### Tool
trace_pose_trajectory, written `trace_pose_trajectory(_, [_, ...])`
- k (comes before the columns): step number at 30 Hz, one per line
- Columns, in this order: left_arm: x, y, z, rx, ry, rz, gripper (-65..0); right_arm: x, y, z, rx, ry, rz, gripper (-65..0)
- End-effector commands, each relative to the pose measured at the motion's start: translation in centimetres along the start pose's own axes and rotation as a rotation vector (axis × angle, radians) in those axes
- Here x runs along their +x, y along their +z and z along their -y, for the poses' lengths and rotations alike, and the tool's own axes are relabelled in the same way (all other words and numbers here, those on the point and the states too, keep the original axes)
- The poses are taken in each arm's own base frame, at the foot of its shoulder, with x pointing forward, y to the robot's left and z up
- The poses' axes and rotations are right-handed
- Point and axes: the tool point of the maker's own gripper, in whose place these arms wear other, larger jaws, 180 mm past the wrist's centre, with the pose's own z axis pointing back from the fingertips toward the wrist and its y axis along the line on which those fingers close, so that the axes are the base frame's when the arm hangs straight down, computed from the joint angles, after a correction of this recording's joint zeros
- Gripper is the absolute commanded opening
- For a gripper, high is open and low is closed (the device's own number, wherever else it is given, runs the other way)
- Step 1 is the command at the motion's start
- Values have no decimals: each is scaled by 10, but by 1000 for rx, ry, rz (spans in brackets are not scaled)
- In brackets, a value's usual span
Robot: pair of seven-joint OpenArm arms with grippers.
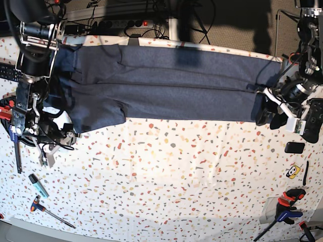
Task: Fold the T-shirt properly
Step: 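Open both grippers and release the folded hem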
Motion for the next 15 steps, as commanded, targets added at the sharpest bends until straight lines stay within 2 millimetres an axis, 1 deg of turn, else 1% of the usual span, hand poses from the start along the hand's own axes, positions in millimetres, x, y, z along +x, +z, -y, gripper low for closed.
trace_pose_trajectory(1, [17, 2, -3, -1, -18, 53, -368, 18, 6, 7, -9, 11, 41, -370])
trace_pose_trajectory(10, [17, 2, -3, -2, -18, 53, -368, -12, -7, 5, 26, -4, -50, -370])
trace_pose_trajectory(13, [17, 2, -3, -1, -18, 53, -368, -25, -11, -3, 65, 18, -98, -371])
trace_pose_trajectory(15, [17, 2, -3, -1, -18, 53, -368, -31, -12, -9, 86, 32, -125, -415])
